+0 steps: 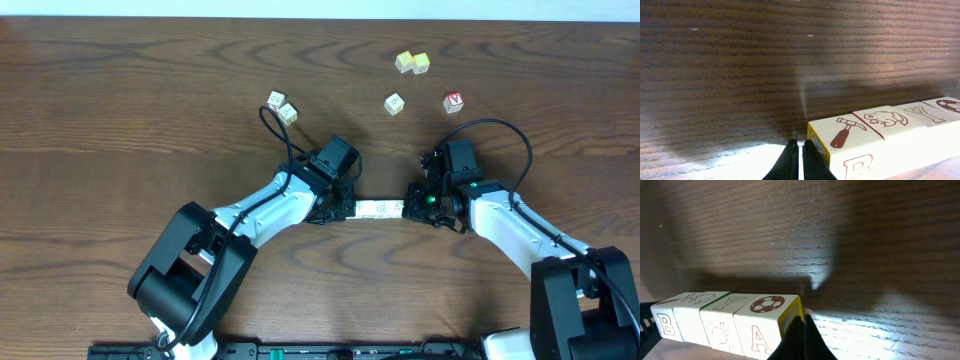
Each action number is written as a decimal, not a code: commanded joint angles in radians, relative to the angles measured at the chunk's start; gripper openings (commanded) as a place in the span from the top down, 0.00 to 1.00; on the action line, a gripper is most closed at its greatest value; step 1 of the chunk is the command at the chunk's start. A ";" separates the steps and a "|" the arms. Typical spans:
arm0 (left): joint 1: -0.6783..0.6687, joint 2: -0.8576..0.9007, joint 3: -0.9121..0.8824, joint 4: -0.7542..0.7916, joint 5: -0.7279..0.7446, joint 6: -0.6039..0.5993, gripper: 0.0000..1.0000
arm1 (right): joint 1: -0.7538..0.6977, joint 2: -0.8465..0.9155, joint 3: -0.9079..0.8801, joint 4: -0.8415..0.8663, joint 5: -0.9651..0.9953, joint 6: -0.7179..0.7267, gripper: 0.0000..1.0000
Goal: Lift 4 blocks
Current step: 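Open both grippers and pull them away from the row ends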
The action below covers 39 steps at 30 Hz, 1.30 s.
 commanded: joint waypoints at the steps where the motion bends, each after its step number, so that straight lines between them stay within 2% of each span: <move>1: -0.032 0.006 0.032 0.028 0.101 0.003 0.93 | 0.050 0.001 -0.005 -0.003 -0.096 0.026 0.99; 6: -0.016 0.003 0.032 0.015 0.074 0.005 0.93 | 0.048 0.001 0.014 -0.071 -0.020 0.037 0.99; 13: 0.013 -0.021 0.032 -0.048 -0.045 0.005 0.93 | 0.048 0.001 0.120 -0.279 0.188 0.037 0.99; 21: 0.017 -0.072 0.035 -0.131 -0.165 0.005 0.93 | 0.027 0.000 0.144 -0.333 0.277 0.043 0.99; 24: 0.029 -0.140 0.052 -0.219 -0.246 0.005 0.93 | -0.002 -0.007 0.194 -0.433 0.314 0.060 0.99; 28: 0.078 -0.316 0.071 -0.348 -0.308 0.005 0.93 | -0.053 -0.066 0.306 -0.618 0.313 0.053 0.99; 29: 0.097 -0.364 0.070 -0.373 -0.311 0.005 0.92 | -0.060 -0.087 0.324 -0.649 0.313 0.042 0.99; 30: 0.115 -0.411 0.070 -0.399 -0.311 0.005 0.83 | -0.064 -0.114 0.340 -0.683 0.313 0.036 0.98; 31: 0.134 -0.454 0.070 -0.421 -0.311 0.005 0.69 | -0.068 -0.147 0.348 -0.709 0.313 0.036 0.92; 32: 0.151 -0.496 0.070 -0.442 -0.311 0.005 0.52 | -0.069 -0.184 0.350 -0.728 0.307 0.036 0.80; 33: 0.167 -0.534 0.070 -0.461 -0.311 0.005 0.39 | -0.069 -0.221 0.349 -0.745 0.302 0.036 0.57; 34: 0.180 -0.570 0.070 -0.476 -0.311 0.006 0.31 | -0.066 -0.257 0.349 -0.766 0.302 0.036 0.41; 35: 0.189 -0.595 0.070 -0.487 -0.311 0.006 0.27 | -0.063 -0.292 0.349 -0.789 0.302 0.035 0.25; 36: 0.196 -0.622 0.070 -0.498 -0.311 0.006 0.27 | -0.057 -0.325 0.348 -0.810 0.302 0.033 0.01; 39: 0.204 -0.678 0.070 -0.500 -0.311 0.005 0.26 | -0.033 -0.409 0.339 -0.860 0.283 0.038 0.01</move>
